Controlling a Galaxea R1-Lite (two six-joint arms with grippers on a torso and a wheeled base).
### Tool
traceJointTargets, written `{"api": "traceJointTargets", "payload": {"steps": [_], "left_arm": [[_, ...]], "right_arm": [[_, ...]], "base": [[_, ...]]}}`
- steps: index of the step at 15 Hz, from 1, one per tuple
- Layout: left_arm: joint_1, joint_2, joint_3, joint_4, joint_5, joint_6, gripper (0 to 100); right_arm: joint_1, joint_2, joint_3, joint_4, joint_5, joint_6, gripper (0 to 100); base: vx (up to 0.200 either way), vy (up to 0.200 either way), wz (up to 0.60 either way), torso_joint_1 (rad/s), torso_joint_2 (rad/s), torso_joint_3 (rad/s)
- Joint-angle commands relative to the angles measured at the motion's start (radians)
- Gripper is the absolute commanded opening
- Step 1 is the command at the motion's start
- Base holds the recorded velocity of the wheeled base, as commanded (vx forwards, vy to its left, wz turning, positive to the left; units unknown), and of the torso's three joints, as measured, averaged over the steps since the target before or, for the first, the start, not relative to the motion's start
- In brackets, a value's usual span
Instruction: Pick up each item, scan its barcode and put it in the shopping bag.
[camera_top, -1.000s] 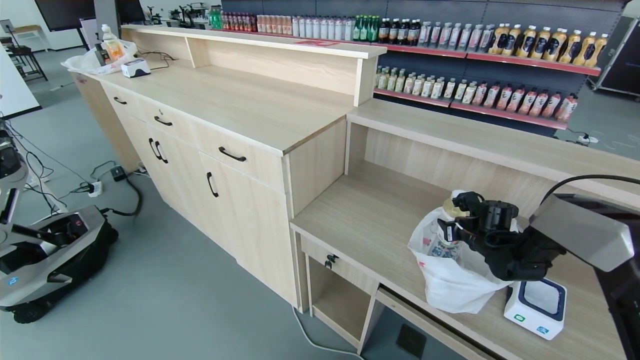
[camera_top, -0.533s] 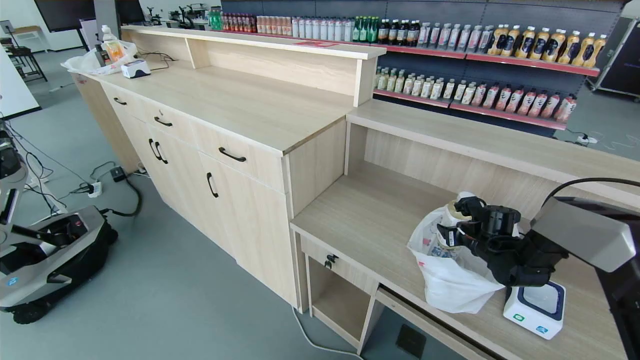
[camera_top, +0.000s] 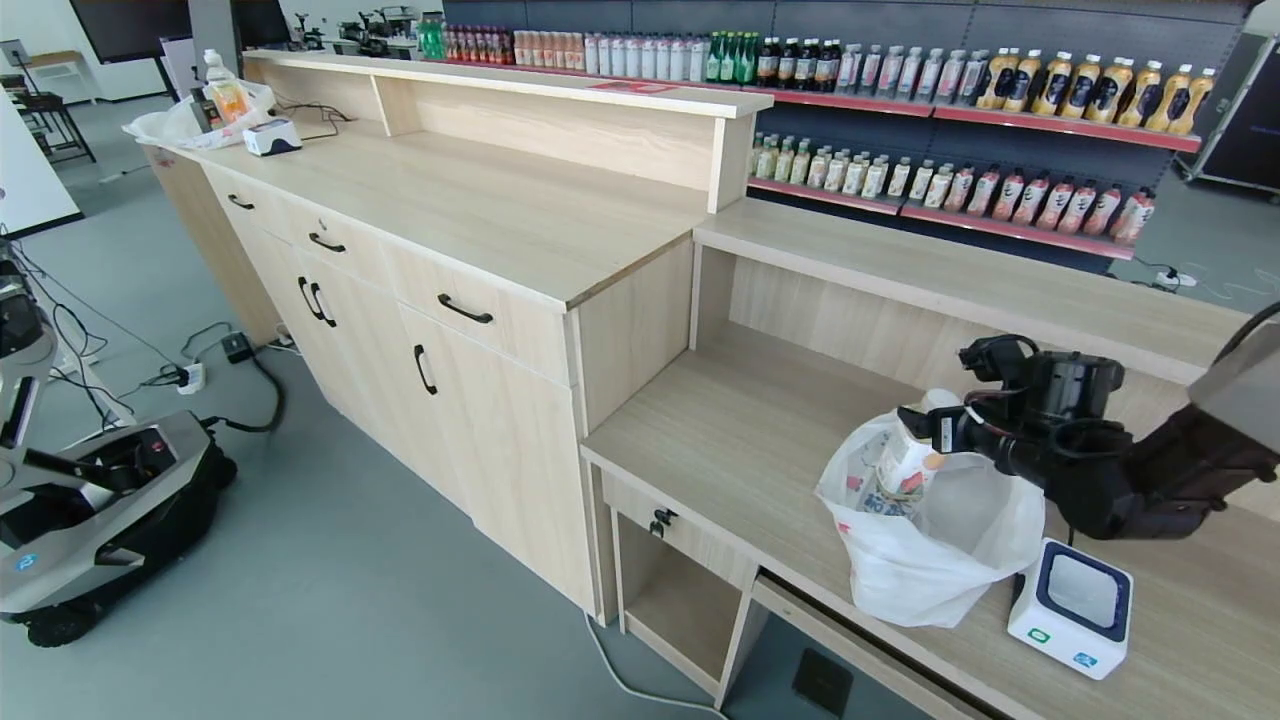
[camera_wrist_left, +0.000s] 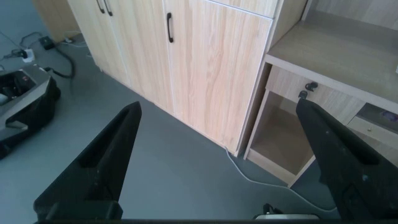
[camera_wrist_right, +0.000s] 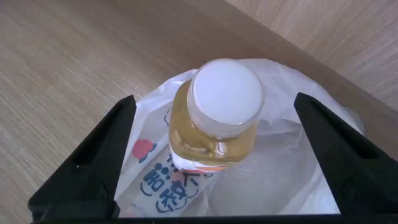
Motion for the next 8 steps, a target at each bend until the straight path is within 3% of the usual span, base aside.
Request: {"api": "traceJointTargets", "payload": {"steps": [1, 2, 3, 6, 7, 8], "left_arm": [[0.0, 0.0, 0.0, 0.0, 0.0, 0.0, 100], [0.0, 0.0, 0.0, 0.0, 0.0, 0.0, 100], [0.0, 0.0, 0.0, 0.0, 0.0, 0.0, 100], [0.0, 0.0, 0.0, 0.0, 0.0, 0.0, 100], [0.0, 0.0, 0.0, 0.0, 0.0, 0.0, 100], [0.0, 0.0, 0.0, 0.0, 0.0, 0.0, 100]], "right_arm": [[-0.103, -0.429, 0.242, 0.122, -0.004, -0.038, 100], [-0.211, -0.56, 0.311, 0.191, -0.001, -0.091, 100], [-0.28, -0.626, 0.318, 0.278, -0.006, -0.121, 100], [-0.444, -0.698, 0.264, 0.435, -0.012, -0.144, 100], [-0.496, -0.687, 0.241, 0.473, -0.053, -0.145, 100], [-0.539, -0.647, 0.218, 0.492, -0.158, -0.137, 100]], "base": [[0.0, 0.0, 0.0, 0.0, 0.0, 0.0], [0.0, 0.0, 0.0, 0.0, 0.0, 0.0], [0.0, 0.0, -0.6, 0.002, 0.01, 0.002], [0.0, 0.0, -0.6, -0.002, 0.0, 0.004], [0.0, 0.0, -0.6, 0.012, 0.01, 0.002], [0.0, 0.0, -0.6, -0.007, 0.0, 0.007]]}}
